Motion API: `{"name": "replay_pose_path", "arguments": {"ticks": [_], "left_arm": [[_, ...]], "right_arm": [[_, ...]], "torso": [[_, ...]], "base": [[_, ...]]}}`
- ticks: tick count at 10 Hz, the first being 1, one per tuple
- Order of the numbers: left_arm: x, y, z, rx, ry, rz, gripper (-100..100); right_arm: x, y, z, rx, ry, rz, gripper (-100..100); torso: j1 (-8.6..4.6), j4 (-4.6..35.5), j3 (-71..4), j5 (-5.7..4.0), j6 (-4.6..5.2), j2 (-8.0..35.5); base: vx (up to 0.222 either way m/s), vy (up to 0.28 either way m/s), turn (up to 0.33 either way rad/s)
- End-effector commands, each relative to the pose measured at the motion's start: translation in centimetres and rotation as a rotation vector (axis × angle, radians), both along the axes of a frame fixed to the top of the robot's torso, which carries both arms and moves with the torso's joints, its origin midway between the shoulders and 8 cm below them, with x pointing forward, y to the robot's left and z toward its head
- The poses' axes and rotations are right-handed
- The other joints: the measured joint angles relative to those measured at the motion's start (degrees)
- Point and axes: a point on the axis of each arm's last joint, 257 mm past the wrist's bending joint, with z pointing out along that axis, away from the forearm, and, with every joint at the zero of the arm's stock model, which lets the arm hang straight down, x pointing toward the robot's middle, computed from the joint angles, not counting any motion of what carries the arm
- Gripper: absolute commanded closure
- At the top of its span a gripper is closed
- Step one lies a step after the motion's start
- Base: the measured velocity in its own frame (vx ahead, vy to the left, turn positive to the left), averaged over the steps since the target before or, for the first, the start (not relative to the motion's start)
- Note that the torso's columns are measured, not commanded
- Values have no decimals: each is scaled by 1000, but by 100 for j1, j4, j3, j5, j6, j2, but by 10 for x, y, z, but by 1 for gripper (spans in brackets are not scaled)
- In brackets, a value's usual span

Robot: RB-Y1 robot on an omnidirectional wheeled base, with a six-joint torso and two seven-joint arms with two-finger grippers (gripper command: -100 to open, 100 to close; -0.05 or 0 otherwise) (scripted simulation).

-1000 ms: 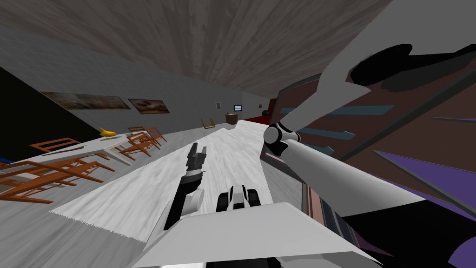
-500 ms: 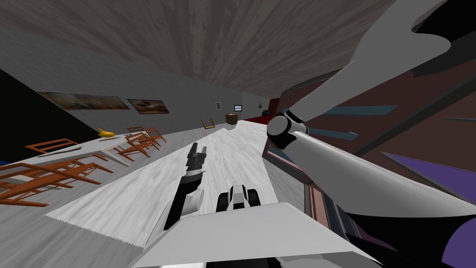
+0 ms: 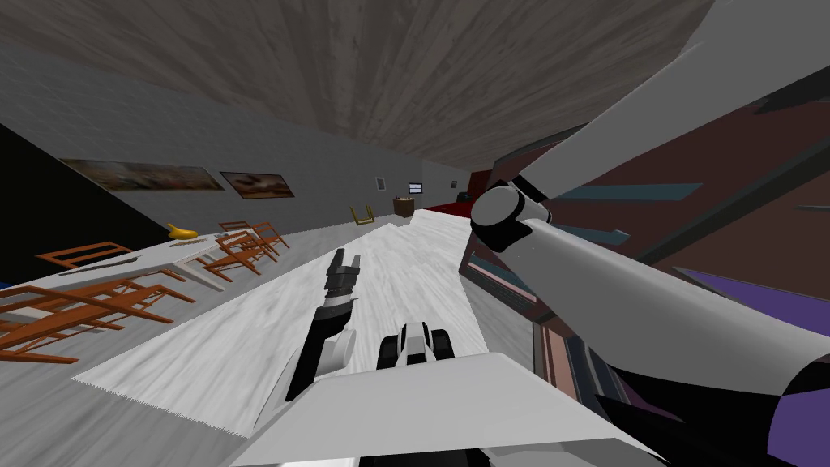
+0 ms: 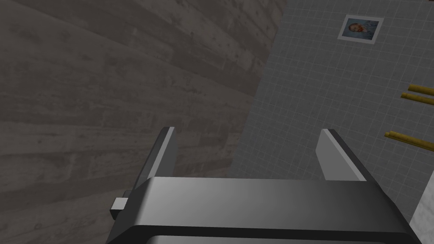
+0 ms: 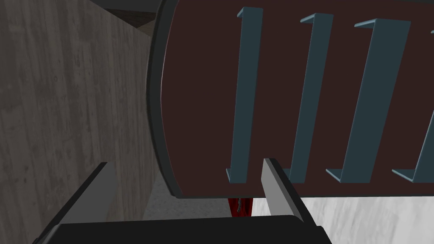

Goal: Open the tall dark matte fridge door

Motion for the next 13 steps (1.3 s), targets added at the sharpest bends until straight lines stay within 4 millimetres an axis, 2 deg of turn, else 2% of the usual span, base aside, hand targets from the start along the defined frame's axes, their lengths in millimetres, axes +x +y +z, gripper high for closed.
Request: {"name": "replay_pose_path", "arguments": {"ticks": [1,2,10,11,12,13], "left_arm": [[0,0,0,0,0,0,0],[0,0,0,0,0,0,0],[0,0,0,0,0,0,0],[0,0,0,0,0,0,0],[0,0,0,0,0,0,0],[0,0,0,0,0,0,0]], "right_arm": [[0,0,3,0,0,0,-100],[-2,2,15,-2,0,1,-100],[-16,13,60,-4,0,-8,-100],[-14,13,56,-4,-1,-7,-100],[-15,13,56,-4,-1,-7,0],[-15,13,56,-4,-1,-7,0]], "torso": [[-28,-2,-6,-7,2,-10],[-10,-3,-6,-6,1,-8],[0,-1,-4,0,1,-6],[2,-1,-4,1,1,-6],[3,-1,-3,1,0,-5],[4,-1,-3,1,0,-4]], "base": [[24,-57,6],[11,-16,12],[12,-12,9],[5,-5,1],[0,0,0],[0,0,0]]}}
